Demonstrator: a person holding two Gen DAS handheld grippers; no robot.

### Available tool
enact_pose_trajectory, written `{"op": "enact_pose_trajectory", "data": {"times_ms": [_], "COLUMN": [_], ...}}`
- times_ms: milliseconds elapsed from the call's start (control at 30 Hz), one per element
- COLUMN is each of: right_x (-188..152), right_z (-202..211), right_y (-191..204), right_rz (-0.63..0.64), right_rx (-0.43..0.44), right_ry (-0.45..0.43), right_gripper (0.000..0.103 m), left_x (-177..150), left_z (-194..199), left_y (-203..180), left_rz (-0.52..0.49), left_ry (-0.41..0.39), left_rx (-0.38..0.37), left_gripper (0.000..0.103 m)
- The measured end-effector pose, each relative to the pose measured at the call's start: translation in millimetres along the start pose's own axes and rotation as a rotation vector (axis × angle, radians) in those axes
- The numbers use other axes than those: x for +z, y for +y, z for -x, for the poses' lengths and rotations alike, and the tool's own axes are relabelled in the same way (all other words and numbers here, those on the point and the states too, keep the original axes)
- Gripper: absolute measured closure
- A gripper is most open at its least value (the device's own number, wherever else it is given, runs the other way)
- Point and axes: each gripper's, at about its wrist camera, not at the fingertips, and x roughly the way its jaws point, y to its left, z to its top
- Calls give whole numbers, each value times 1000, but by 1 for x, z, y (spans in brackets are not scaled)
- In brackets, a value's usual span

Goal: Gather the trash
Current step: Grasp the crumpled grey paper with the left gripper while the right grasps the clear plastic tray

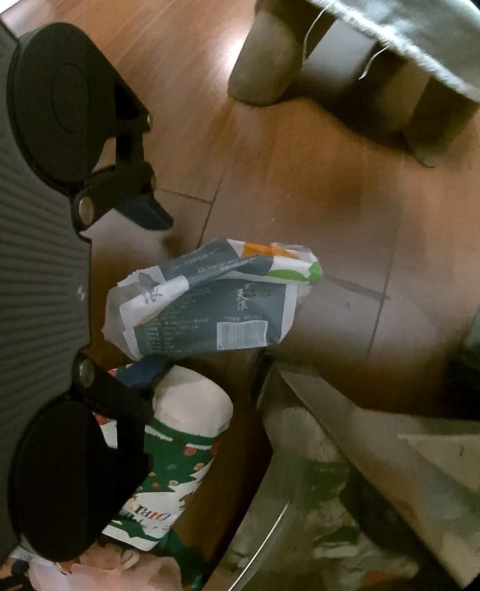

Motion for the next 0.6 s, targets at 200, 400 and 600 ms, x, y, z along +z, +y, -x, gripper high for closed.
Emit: {"op": "enact_pose_trajectory", "data": {"times_ms": [200, 400, 600], "right_x": [-5, -10, -8], "right_z": [-5, -1, 34], "right_y": [-4, -1, 3], "right_rz": [-3, -12, -63], "right_rx": [5, -7, 14], "right_ry": [-4, -6, -34], "right_gripper": [53, 63, 63], "left_x": [-3, -9, -23], "left_z": [-7, -4, 16], "left_y": [2, 1, 7], "left_rz": [23, 6, -15], "left_ry": [35, 48, 63], "left_rx": [-29, -30, -34], "left_gripper": [65, 79, 81]}}
